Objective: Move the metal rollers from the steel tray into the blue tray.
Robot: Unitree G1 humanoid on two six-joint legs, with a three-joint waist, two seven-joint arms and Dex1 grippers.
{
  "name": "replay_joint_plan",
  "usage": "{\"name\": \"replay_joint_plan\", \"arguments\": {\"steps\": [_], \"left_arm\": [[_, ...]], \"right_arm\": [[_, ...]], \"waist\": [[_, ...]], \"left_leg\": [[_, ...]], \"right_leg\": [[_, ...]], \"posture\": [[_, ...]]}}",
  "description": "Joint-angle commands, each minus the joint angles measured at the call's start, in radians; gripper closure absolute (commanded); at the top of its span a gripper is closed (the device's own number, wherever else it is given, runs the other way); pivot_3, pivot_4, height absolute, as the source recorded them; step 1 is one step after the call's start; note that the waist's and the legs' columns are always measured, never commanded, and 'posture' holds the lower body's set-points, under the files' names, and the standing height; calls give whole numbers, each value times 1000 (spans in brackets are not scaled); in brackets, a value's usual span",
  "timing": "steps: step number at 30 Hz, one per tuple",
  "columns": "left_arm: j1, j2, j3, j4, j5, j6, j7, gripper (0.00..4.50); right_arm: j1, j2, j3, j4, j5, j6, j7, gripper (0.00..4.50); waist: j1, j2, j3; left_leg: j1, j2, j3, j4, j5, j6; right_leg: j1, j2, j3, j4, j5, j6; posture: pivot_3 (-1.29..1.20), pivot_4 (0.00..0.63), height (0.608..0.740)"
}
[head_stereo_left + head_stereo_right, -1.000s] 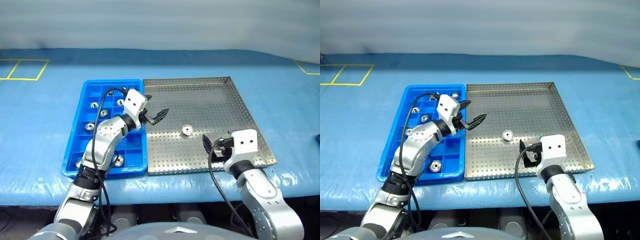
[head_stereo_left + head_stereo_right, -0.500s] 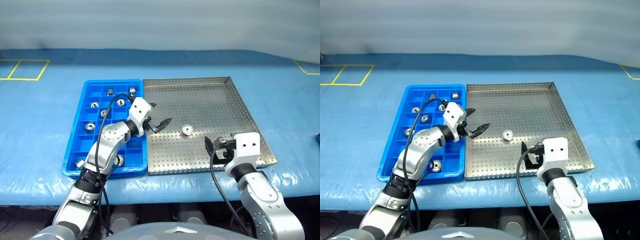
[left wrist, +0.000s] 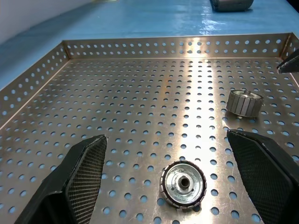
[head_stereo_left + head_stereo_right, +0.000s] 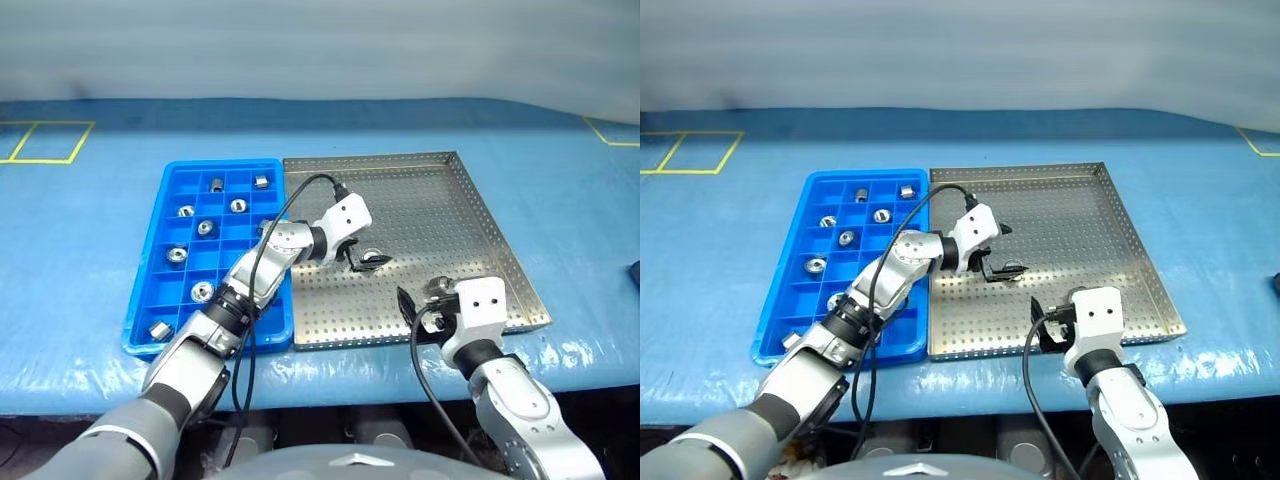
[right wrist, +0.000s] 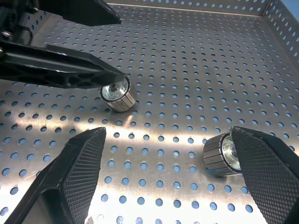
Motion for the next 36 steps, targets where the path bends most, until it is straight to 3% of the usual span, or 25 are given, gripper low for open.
{"name": "replay_joint_plan", "arguments": {"steps": [1, 11, 14, 20, 21, 26, 32, 36], "left_arm": [[-60, -51, -16, 110, 53, -93, 14, 33], [-117, -138, -16, 356, 149, -173, 51, 33], [-125, -147, -4, 391, 168, -168, 66, 623], [-126, -129, 8, 384, 185, -150, 58, 2640], [-124, -123, 9, 374, 188, -144, 52, 2784], [-93, -91, 45, 239, 155, -87, 8, 2765], [-14, -89, 227, -127, -30, 116, 34, 2765], [53, -50, 301, -325, -75, 204, 91, 2765]], "right_arm": [[18, 14, -1, -54, -10, -33, -14, 0], [36, 31, 6, -64, -27, -44, -23, 0], [36, 33, 6, -64, -29, -44, -24, 0], [27, 36, 8, -55, -30, -47, -26, 0], [23, 36, 9, -52, -30, -48, -25, 0], [-10, 34, 18, -38, -26, -46, -16, 0], [-93, 6, 51, -15, -20, -24, 21, 0], [-156, -16, 77, 6, -14, -7, 49, 0]], "waist": [[-1, 0, 0], [-23, 0, 0], [-29, 0, 0], [-32, 0, 0], [-32, 0, 0], [-31, 0, 0], [-21, 0, 0], [-18, 1, -1]], "left_leg": [[0, 0, 0, 0, 0, 0], [0, 0, 1, 0, 0, 1], [0, 0, 1, 0, 0, 1], [-1, 0, 1, 0, 0, 1], [-1, 0, 1, 0, 0, 1], [-1, 0, 1, 0, 0, 1], [-5, 0, 0, 1, 0, 1], [-5, 0, 0, 1, 0, 1]], "right_leg": [[0, 0, 0, 0, -1, 2], [-1, 0, 2, 0, 0, 2], [-1, 0, 2, 0, 0, 3], [-1, 0, 2, 0, 2, 5], [-1, 0, 2, 0, 2, 5], [-2, 0, 2, 0, 4, 2], [-4, -1, 2, 0, 5, 4], [-4, 0, 1, 1, 5, 5]], "posture": [[-156, 150, 740], [-185, 150, 740], [-185, 150, 740], [-184, 150, 740], [-184, 150, 740], [-122, 150, 740], [-66, 150, 740], [-42, 150, 740]]}}
